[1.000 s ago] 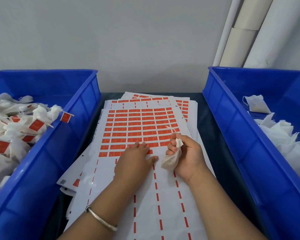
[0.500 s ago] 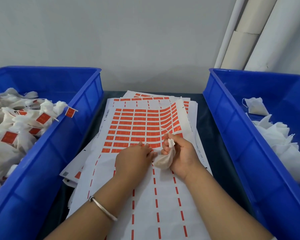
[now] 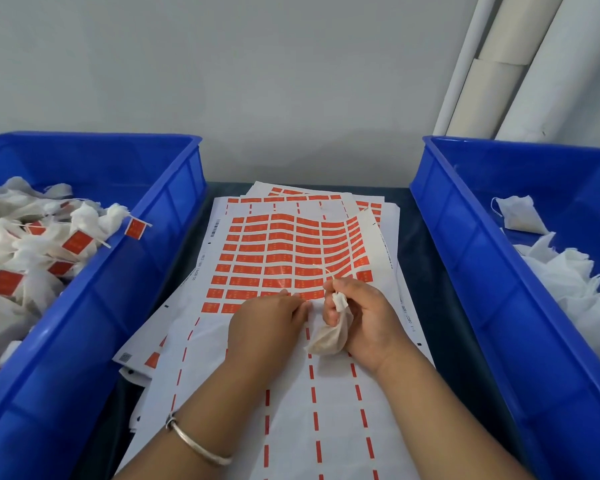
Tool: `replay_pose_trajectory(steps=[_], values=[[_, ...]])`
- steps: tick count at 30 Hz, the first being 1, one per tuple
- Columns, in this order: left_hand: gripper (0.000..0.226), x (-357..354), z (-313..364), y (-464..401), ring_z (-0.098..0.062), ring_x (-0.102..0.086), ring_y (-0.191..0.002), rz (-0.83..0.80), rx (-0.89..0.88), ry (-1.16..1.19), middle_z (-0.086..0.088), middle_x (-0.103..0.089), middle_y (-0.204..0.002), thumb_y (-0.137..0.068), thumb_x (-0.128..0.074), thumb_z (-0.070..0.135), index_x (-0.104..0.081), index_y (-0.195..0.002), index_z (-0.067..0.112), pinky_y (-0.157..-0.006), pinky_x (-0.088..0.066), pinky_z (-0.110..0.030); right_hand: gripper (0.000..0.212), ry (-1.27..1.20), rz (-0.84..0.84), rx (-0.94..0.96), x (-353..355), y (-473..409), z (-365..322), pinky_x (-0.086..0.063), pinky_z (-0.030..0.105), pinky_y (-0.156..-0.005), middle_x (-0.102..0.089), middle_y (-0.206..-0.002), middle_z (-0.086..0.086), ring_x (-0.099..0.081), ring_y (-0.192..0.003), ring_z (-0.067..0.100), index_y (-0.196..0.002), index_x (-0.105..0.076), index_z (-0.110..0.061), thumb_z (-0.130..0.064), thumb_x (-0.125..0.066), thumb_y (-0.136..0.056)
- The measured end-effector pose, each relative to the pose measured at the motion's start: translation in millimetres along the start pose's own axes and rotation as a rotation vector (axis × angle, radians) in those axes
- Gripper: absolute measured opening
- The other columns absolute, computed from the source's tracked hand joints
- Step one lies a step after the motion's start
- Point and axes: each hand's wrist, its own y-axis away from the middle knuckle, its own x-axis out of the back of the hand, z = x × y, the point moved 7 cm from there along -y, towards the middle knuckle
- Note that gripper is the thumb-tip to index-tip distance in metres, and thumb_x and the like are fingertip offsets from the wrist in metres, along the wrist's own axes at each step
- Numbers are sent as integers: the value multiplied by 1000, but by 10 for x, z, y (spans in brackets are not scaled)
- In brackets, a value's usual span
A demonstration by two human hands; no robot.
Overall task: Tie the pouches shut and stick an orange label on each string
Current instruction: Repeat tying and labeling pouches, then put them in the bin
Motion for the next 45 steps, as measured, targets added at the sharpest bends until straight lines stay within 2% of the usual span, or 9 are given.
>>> replay_pose_trajectory(steps=[10, 12, 19, 24, 29, 35, 38, 42, 45], values=[[23, 40, 31, -35, -5, -45, -50, 17, 53, -23, 12, -54, -67, -94, -46, 39, -61, -82, 27, -49, -28, -10, 23, 89, 43, 88, -35, 32, -55, -56, 26, -65, -75, -93, 2, -73, -85, 18, -78, -78, -22, -12, -60, -89], [24, 59, -37, -30, -6, -48, -51, 45, 105, 59, 12, -56, -65, -93, -49, 40, -62, -77, 27, -50, -31, -9, 9, 116, 44, 111, -40, 48, -89, -57, 29, -72, -74, -100, 2, -71, -94, 20, -81, -77, -22, -20, -69, -79], [14, 58, -192, -54, -3, -48, -56, 94, 298, 319, 21, -48, -66, -91, -54, 36, -51, -78, 32, -50, -26, -8, 35, 310, 75, 220, -47, 108, -282, -57, 34, -82, -74, -94, -6, -71, -90, 15, -83, -76, -31, -49, -76, -53], [12, 155, -355, -46, -2, -50, -59, 194, 469, 495, 25, -44, -71, -92, -53, 35, -48, -81, 33, -50, -26, -6, 36, 544, -14, 259, -178, 182, -320, -51, 39, -94, -73, -90, -9, -69, -92, 13, -84, -75, -36, -61, -68, -58], [18, 369, -344, -3, -7, -59, -59, 295, 506, 817, 15, -57, -65, -93, -52, 32, -52, -76, 35, -46, -40, -11, 23, 650, -208, 281, -460, 287, -201, -54, 27, -90, -73, -88, -10, -69, -92, 15, -87, -74, -39, -56, -62, -75], [19, 398, -110, 105, -6, -60, -49, 38, 447, 1216, 6, -62, -57, -94, -51, 25, -64, -81, 24, -47, -46, -11, 6, 699, -81, 368, -453, 299, -257, -45, 1, -68, -71, -74, -23, -67, -82, -4, -70, -70, -36, -34, -67, -75], [18, 376, 5, 144, -14, -63, -49, -91, 426, 1287, 1, -64, -57, -93, -51, 23, -64, -81, 19, -49, -49, -15, 16, 702, 22, 445, -339, 275, -315, -47, 3, -71, -69, -80, -29, -63, -90, -8, -74, -67, -35, -21, -73, -76], [19, 345, 45, 159, -18, -61, -49, -194, 436, 1335, -1, -65, -62, -93, -51, 26, -65, -85, 15, -51, -50, -21, 7, 655, 110, 481, -271, 269, -374, -49, 8, -68, -70, -79, -16, -65, -85, 0, -70, -69, -32, -36, -72, -65], [19, 315, 45, 169, -18, -60, -48, -204, 495, 1367, -3, -66, -64, -93, -52, 24, -68, -84, 15, -55, -53, -25, 8, 644, 134, 453, -225, 248, -351, -48, 6, -68, -71, -84, -13, -65, -88, 0, -71, -70, -30, -26, -72, -76]])
